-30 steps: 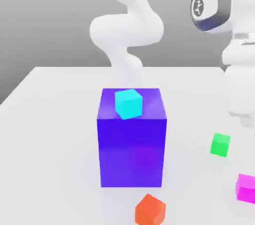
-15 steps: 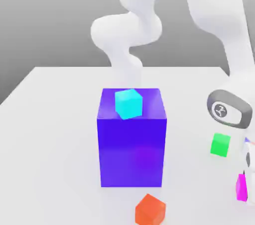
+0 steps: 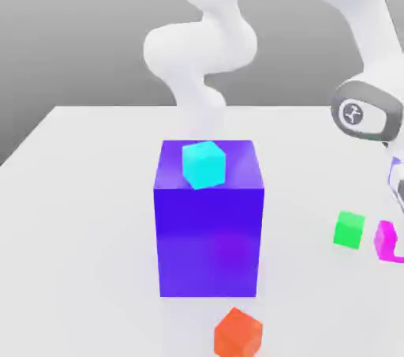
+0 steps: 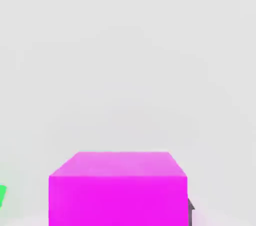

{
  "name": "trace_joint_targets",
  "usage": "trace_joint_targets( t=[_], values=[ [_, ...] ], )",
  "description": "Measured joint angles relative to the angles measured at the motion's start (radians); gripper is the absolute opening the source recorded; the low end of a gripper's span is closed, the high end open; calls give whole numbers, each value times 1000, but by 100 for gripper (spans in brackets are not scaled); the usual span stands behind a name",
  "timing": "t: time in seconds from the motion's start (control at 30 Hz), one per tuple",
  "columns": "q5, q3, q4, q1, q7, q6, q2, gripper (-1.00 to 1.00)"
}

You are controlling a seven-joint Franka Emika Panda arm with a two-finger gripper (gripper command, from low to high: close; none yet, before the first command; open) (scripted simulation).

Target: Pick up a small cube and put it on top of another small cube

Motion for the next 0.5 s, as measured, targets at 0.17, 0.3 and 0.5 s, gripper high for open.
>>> trace_joint_targets(
  t=[0.17, 0.3, 0.5],
  values=[
    [138, 46, -178, 103, -198, -2, -190, -100],
    [125, 48, -233, 115, -221, 78, -164, -100],
    [-30, -9, -228, 136, -113, 206, -23, 100]
  ],
)
